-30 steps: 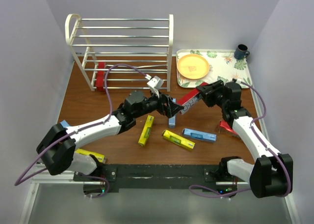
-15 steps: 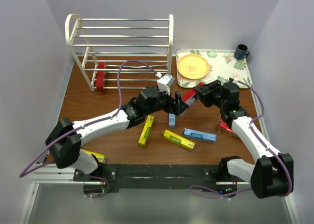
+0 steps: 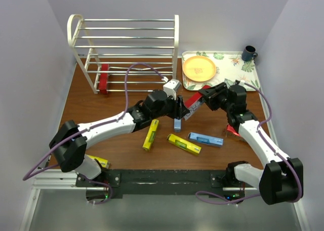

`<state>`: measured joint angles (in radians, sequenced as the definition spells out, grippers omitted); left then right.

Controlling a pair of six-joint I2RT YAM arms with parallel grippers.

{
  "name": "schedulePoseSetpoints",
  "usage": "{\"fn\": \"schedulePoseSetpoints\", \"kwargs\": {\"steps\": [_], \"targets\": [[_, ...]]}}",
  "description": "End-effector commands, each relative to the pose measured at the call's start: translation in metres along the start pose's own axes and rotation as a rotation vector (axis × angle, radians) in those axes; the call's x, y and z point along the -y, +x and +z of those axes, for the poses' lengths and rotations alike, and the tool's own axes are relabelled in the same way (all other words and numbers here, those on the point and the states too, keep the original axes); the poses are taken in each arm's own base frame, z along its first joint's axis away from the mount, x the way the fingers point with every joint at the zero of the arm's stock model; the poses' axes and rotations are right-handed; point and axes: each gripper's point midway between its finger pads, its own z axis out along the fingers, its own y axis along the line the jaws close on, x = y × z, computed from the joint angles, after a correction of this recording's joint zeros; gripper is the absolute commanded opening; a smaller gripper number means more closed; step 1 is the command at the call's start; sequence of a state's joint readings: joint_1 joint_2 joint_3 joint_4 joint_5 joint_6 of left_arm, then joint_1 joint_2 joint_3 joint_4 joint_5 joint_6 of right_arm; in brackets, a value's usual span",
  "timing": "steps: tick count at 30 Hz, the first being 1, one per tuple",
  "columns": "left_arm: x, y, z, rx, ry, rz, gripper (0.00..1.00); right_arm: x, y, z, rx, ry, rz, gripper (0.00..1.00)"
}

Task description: Place and organize the toothpastes onto the shelf

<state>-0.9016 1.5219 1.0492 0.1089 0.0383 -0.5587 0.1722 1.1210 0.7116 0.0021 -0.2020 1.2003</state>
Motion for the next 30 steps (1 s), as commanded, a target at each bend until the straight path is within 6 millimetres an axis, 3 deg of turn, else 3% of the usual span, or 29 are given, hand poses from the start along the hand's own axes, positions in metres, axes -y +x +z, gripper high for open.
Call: {"fn": "schedulePoseSetpoints", "kwargs": {"steps": [1, 7, 14, 17, 24, 30], "targets": [[0.015, -0.017, 0.001, 0.047, 0.054, 0.019, 0.36, -0.031, -0.001, -0.004, -0.003, -0.109, -0.024, 0.41], [0.003, -0.014, -0.009, 0.057, 0.005, 0.05, 0.1, -0.029, 0.002, -0.006, -0.018, -0.114, -0.075, 0.65], [-0.033, -0.007, -0.041, 0.092, -0.139, 0.136, 0.09, -0.03, 0.001, -0.011, -0.023, -0.097, -0.17, 0.97], [-0.053, -0.003, -0.058, 0.09, -0.242, 0.145, 0.09, -0.025, 0.0, -0.013, -0.021, -0.059, -0.212, 0.99], [-0.11, 0.03, -0.108, -0.006, -0.496, 0.115, 0.08, -0.015, -0.01, -0.022, 0.018, 0.023, -0.317, 0.98], [-0.148, 0.04, -0.144, -0.01, -0.616, 0.047, 0.08, -0.014, -0.025, -0.034, 0.086, 0.063, -0.415, 0.99]]}}
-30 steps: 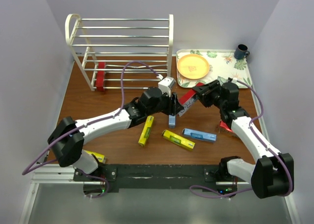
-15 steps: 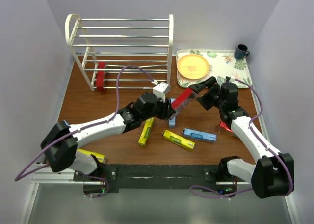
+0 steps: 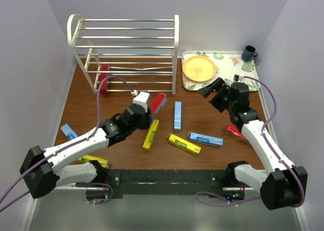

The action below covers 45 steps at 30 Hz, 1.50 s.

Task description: Place and organize the toothpastes onto the shelf

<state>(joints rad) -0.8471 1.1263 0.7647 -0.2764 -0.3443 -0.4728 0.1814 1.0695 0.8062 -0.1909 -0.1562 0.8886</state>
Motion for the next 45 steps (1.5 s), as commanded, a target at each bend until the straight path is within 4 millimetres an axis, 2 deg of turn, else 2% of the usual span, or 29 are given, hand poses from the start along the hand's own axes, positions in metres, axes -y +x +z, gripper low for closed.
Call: {"fn": "schedulePoseSetpoints", "kwargs": {"steps": [1, 2, 4, 7, 13, 15, 16, 17, 19, 20, 24, 28, 32, 45], "targets": [[-0.044, -0.002, -0.009, 0.02, -0.123, -0.074, 0.08, -0.007, -0.025, -0.016, 0.089, 0.024, -0.128, 0.99], [-0.06, -0.005, -0.008, 0.022, -0.153, -0.095, 0.08, -0.006, -0.025, -0.017, 0.09, 0.03, -0.136, 0.99], [-0.076, -0.013, -0.009, 0.04, -0.189, -0.099, 0.08, -0.006, -0.028, -0.021, 0.095, 0.04, -0.162, 0.99], [-0.111, -0.034, -0.007, 0.082, -0.275, -0.087, 0.08, -0.003, -0.027, -0.026, 0.093, 0.053, -0.187, 0.99], [-0.148, -0.07, 0.014, 0.155, -0.324, -0.106, 0.08, -0.001, -0.024, -0.037, 0.107, 0.037, -0.218, 0.99], [-0.154, -0.087, 0.022, 0.212, -0.319, -0.112, 0.08, -0.002, -0.022, -0.039, 0.107, 0.024, -0.229, 0.99], [-0.164, -0.089, 0.027, 0.216, -0.335, -0.114, 0.08, -0.002, -0.023, -0.041, 0.112, 0.02, -0.234, 0.99], [-0.165, -0.103, 0.031, 0.267, -0.324, -0.116, 0.08, -0.002, -0.022, -0.042, 0.111, 0.017, -0.24, 0.99], [-0.177, -0.107, 0.04, 0.279, -0.338, -0.105, 0.08, -0.001, -0.018, -0.044, 0.099, 0.012, -0.255, 0.99], [-0.178, -0.115, 0.044, 0.312, -0.329, -0.1, 0.08, -0.001, -0.018, -0.047, 0.102, 0.005, -0.261, 0.99], [-0.19, -0.124, 0.059, 0.349, -0.348, -0.085, 0.09, 0.003, -0.017, -0.053, 0.108, 0.014, -0.297, 0.98], [-0.204, -0.124, 0.075, 0.367, -0.371, -0.079, 0.1, 0.006, -0.014, -0.057, 0.105, 0.018, -0.319, 0.99], [-0.214, -0.134, 0.085, 0.405, -0.392, -0.076, 0.11, 0.007, -0.012, -0.058, 0.102, 0.017, -0.329, 0.99], [-0.225, -0.133, 0.116, 0.43, -0.4, -0.11, 0.15, 0.012, -0.008, -0.061, 0.091, 0.026, -0.36, 0.99]]}}
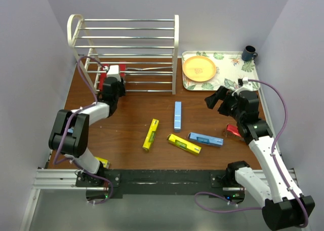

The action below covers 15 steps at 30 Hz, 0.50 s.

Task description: Place and organize the toothpastes onto the shelf

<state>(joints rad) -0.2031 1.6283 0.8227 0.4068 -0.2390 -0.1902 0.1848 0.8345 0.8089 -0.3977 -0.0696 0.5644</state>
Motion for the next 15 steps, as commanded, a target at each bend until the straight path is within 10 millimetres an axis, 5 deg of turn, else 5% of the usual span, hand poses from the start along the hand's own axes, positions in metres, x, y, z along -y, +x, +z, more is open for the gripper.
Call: {"fn": "schedulePoseSetpoints", "kwargs": {"steps": [1, 15], "targets": [[0.003, -0.053, 0.013, 0.176, -0.002, -0.056, 0.15, -0.002, -0.001, -0.003, 0.017, -0.016, -0.031, 0.99], [-0.002, -0.038, 0.028, 0.175, -0.045, -0.066, 0.22, 0.001, 0.011, -0.009, -0.021, -0.023, -0.049, 0.98]]}}
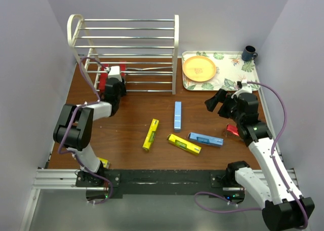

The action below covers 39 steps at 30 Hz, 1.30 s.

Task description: Place and organize the toothpastes onto the shelf

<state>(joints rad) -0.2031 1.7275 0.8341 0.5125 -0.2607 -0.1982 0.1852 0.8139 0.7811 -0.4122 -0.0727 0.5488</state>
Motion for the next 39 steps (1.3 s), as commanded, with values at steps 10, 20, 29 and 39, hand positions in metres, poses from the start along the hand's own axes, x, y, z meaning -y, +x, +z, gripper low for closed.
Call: {"fn": "schedulePoseSetpoints", "kwargs": {"steps": [10, 20, 29, 39], "targets": [[-0.001, -0.051, 0.011, 0.169, -0.022, -0.051, 0.39, -0.002, 0.006, -0.015, -0.014, -0.023, -0.041, 0.99], [0.004, -0.049, 0.017, 0.144, -0.004, -0.031, 0.5, -0.003, 0.005, -0.019, -0.008, -0.023, -0.036, 0.99], [0.006, -0.049, 0.021, 0.133, 0.002, -0.02, 0.63, -0.001, 0.005, -0.021, -0.001, -0.016, -0.033, 0.98], [0.005, -0.064, -0.014, 0.135, 0.027, -0.058, 0.96, 0.0, 0.004, -0.024, 0.001, -0.01, -0.044, 0.99]]}}
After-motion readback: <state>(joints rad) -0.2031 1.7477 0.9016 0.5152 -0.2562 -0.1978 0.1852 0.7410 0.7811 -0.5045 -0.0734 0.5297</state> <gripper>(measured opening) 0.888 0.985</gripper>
